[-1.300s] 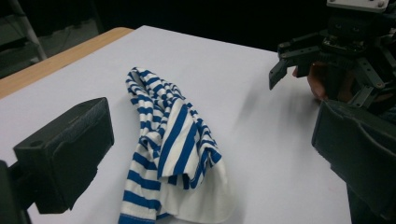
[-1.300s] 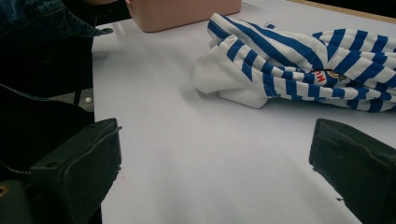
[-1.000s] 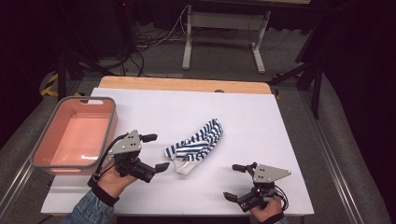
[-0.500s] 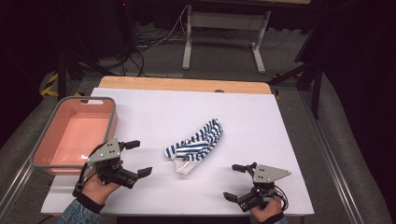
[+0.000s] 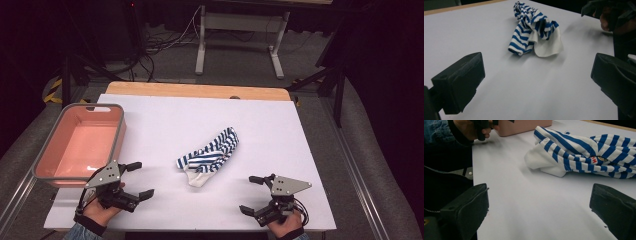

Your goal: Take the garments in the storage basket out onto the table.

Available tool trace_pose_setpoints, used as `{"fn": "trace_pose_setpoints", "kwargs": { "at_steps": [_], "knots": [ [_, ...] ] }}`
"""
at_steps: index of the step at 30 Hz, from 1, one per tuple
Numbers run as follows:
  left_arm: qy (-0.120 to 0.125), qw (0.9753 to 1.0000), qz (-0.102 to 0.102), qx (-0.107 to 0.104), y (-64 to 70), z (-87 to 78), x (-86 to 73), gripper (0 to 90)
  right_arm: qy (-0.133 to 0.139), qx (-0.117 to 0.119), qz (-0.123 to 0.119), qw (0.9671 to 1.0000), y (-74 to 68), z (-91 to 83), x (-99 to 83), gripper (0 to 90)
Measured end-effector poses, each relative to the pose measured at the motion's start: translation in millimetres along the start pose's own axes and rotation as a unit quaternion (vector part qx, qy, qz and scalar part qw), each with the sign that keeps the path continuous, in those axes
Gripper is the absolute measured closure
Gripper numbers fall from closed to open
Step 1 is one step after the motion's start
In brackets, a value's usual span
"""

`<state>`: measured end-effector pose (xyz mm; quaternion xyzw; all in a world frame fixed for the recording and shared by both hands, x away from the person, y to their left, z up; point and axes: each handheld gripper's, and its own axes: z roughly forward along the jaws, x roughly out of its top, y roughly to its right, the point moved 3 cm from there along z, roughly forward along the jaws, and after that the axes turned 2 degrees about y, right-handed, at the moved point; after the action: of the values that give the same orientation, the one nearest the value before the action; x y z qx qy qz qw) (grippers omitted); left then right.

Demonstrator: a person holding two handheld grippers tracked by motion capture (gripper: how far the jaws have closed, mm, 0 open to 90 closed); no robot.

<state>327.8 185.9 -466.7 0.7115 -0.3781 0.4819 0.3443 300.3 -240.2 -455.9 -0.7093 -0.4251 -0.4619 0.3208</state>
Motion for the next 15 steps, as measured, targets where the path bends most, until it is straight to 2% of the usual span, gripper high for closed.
{"fn": "trace_pose_setpoints", "kwargs": {
  "at_steps": [2, 3, 7, 9, 12, 15],
  "knots": [
    [0.005, 0.9999, -0.01, -0.007, -1.3, 0.1, -3.7, 0.1, 0.0, 0.0, 0.0, 1.0, 0.0, 0.0, 0.0, 2.9],
    [0.006, 0.9999, -0.008, -0.004, -2.5, 0.1, -5.5, 0.1, 0.0, 0.0, 0.0, 1.0, 0.0, 0.1, -0.1, 3.0],
    [-0.009, 0.9994, 0.026, 0.021, -3.4, 0.2, -11.2, 0.1, 0.0, 0.001, -0.001, 1.0, -0.1, 0.2, -0.1, 3.0],
    [-0.004, 0.9997, 0.019, 0.014, -3.0, 0.8, -11.0, 0.1, 0.0, 0.001, 0.0, 1.0, -0.1, 0.1, 0.0, 2.9],
    [-0.002, 0.9996, 0.015, 0.022, -3.5, 0.4, -10.9, 0.1, 0.0, 0.002, 0.0, 1.0, -0.2, 0.3, -0.1, 3.0],
    [0.012, 0.9995, -0.007, 0.027, -7.6, -2.8, -11.3, 0.1, -0.001, 0.002, 0.0, 1.0, -0.2, 0.7, 0.0, 3.0]
  ]
}}
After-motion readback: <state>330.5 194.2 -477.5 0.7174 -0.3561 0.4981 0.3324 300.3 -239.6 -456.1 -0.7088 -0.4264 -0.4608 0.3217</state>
